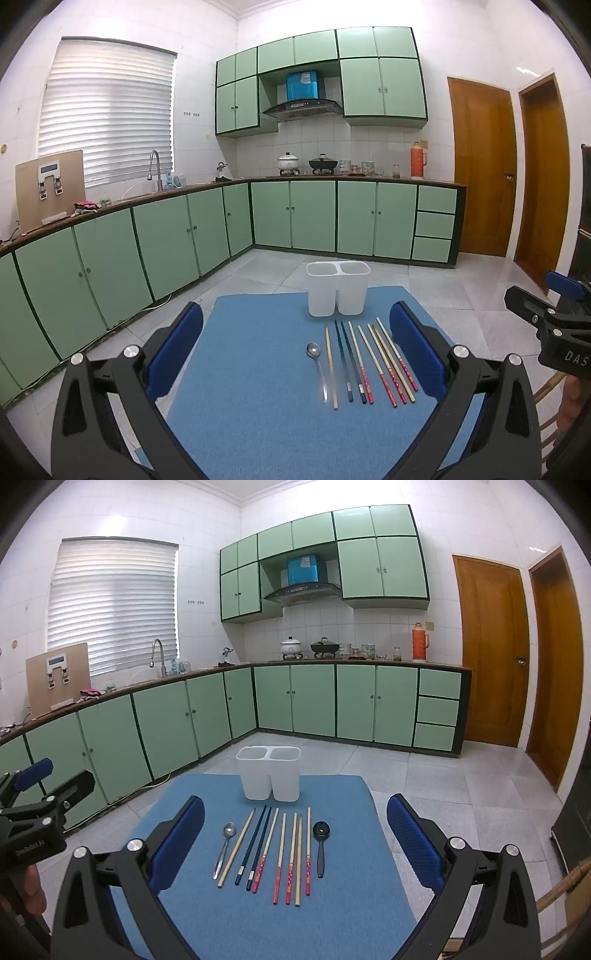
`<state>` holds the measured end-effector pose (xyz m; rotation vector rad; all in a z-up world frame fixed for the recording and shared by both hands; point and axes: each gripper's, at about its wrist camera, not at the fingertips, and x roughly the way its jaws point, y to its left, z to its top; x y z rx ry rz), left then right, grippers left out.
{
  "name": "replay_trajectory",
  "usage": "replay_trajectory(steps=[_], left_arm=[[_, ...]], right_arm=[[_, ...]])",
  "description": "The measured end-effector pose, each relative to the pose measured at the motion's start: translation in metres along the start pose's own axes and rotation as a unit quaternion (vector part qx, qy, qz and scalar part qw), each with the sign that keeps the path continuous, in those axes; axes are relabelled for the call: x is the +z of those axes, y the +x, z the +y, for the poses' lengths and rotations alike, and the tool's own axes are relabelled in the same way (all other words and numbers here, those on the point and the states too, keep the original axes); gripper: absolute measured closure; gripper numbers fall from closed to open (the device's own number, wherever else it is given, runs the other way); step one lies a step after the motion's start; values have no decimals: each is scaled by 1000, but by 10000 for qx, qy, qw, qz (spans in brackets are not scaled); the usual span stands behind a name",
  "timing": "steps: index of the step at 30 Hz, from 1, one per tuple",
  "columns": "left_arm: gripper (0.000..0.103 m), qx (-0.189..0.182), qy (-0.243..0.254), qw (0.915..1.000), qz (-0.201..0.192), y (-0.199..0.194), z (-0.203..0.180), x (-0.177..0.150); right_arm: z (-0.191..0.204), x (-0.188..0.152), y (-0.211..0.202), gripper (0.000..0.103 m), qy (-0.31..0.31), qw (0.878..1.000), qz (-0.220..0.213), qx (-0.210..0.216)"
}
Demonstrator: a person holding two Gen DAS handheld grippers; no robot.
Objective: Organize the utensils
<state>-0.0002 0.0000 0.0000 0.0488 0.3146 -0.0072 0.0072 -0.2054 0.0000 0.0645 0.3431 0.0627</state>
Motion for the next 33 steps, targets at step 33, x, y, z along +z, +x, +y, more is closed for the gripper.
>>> replay_trajectory(steps=[33], left_arm=[[5, 14, 18, 10000, 2, -2, 4, 1]], right_arm=[[-4, 2, 0, 6, 38, 10000, -12, 4]])
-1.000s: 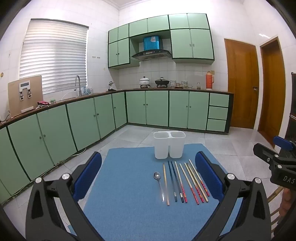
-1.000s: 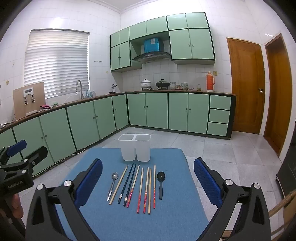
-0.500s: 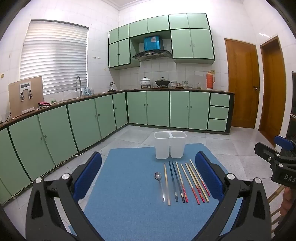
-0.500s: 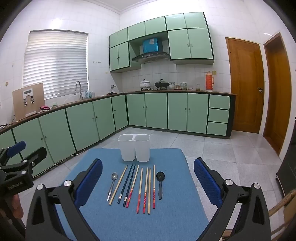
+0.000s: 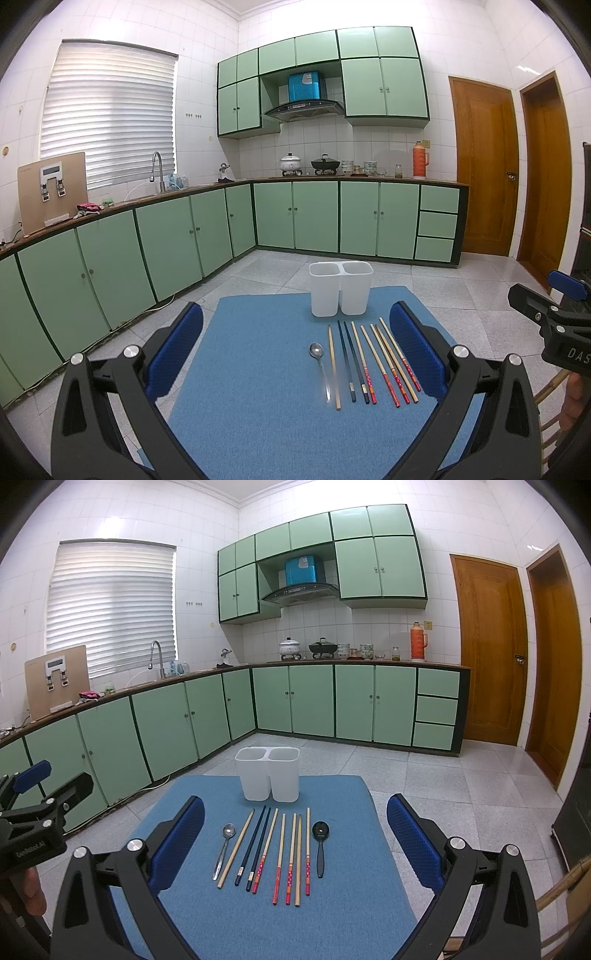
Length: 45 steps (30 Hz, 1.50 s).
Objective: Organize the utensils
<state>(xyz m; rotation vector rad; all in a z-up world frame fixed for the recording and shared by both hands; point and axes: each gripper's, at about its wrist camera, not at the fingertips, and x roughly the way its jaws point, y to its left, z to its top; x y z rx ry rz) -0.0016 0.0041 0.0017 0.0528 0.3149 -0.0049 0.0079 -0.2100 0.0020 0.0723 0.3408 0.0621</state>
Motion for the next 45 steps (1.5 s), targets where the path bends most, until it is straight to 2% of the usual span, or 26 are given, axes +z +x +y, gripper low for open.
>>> replay_trajectory(steps=[45], left_arm=[[5, 12, 19, 10000, -18, -2, 4, 0]], right_arm=[[2, 0, -1, 6, -7, 10000, -12, 18]])
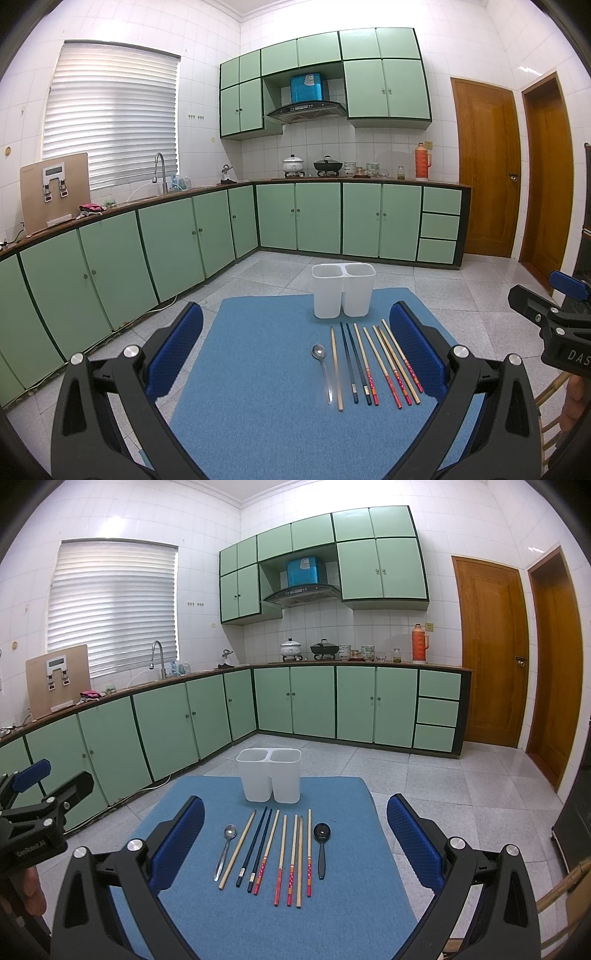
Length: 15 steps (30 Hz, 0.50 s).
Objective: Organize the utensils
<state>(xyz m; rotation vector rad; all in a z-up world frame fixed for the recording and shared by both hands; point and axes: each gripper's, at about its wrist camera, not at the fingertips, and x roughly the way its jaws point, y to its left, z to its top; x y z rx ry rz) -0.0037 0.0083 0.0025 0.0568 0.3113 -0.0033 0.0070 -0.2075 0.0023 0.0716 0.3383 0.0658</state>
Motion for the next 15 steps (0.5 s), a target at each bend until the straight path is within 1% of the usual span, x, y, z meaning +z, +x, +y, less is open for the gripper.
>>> replay_trajectory(steps=[15], left_arm=[[5, -1, 2, 10000, 3, 2, 3, 3]], right_arm=[[8, 0, 6, 6, -28, 10000, 16, 24]])
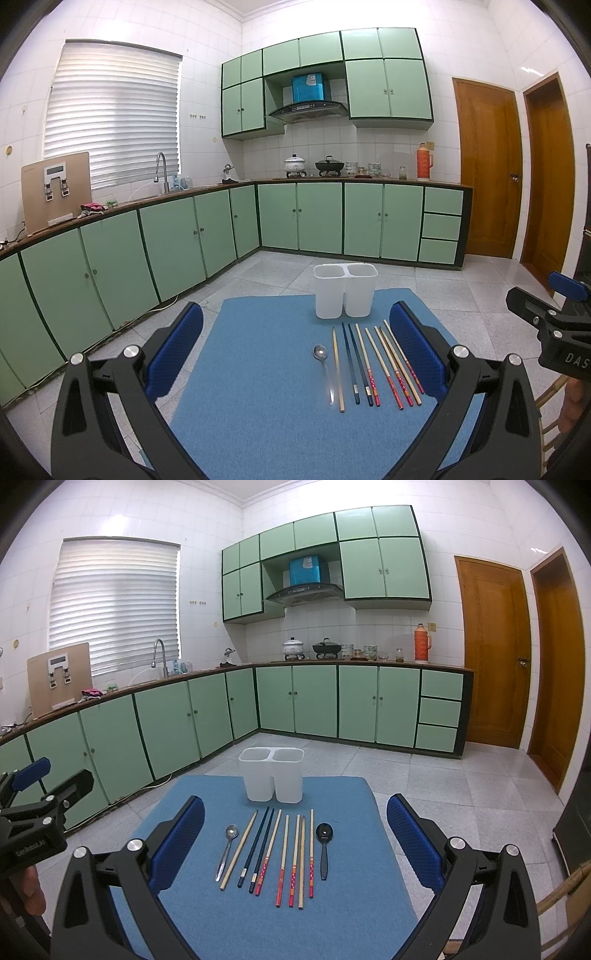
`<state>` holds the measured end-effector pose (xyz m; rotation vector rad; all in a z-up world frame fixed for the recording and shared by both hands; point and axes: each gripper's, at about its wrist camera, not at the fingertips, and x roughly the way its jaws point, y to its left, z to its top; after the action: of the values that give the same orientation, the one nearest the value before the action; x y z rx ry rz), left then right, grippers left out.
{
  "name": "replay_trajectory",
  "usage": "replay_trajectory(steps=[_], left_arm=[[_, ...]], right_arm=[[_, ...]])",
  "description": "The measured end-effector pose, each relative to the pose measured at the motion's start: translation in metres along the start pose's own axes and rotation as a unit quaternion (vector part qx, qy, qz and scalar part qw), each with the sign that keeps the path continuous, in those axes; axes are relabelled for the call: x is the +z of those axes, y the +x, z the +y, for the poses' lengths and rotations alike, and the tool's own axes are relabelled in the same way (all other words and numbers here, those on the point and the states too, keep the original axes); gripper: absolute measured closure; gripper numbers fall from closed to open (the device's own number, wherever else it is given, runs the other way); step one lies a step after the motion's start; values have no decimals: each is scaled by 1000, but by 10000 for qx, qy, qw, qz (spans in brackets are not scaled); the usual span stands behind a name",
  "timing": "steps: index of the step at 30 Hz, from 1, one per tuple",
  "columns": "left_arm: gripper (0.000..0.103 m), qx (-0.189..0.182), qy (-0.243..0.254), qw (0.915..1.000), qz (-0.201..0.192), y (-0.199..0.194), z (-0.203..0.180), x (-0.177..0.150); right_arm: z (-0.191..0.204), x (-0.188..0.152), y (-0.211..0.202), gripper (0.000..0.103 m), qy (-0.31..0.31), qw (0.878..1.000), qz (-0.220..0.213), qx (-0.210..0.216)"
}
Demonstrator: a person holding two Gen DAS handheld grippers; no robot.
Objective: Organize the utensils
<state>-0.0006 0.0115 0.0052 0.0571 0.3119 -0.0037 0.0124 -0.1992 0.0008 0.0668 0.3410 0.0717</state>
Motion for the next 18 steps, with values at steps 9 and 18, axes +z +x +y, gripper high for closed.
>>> replay_trajectory(steps=[9, 18], left_arm=[[5, 102, -45, 9998, 148, 19, 36, 7], [5, 443, -163, 9949, 887, 102, 80, -6]], right_arm=[[-6, 0, 8, 6, 42, 9998, 121, -132], [-34, -8, 77, 6, -63, 9948, 861, -533]])
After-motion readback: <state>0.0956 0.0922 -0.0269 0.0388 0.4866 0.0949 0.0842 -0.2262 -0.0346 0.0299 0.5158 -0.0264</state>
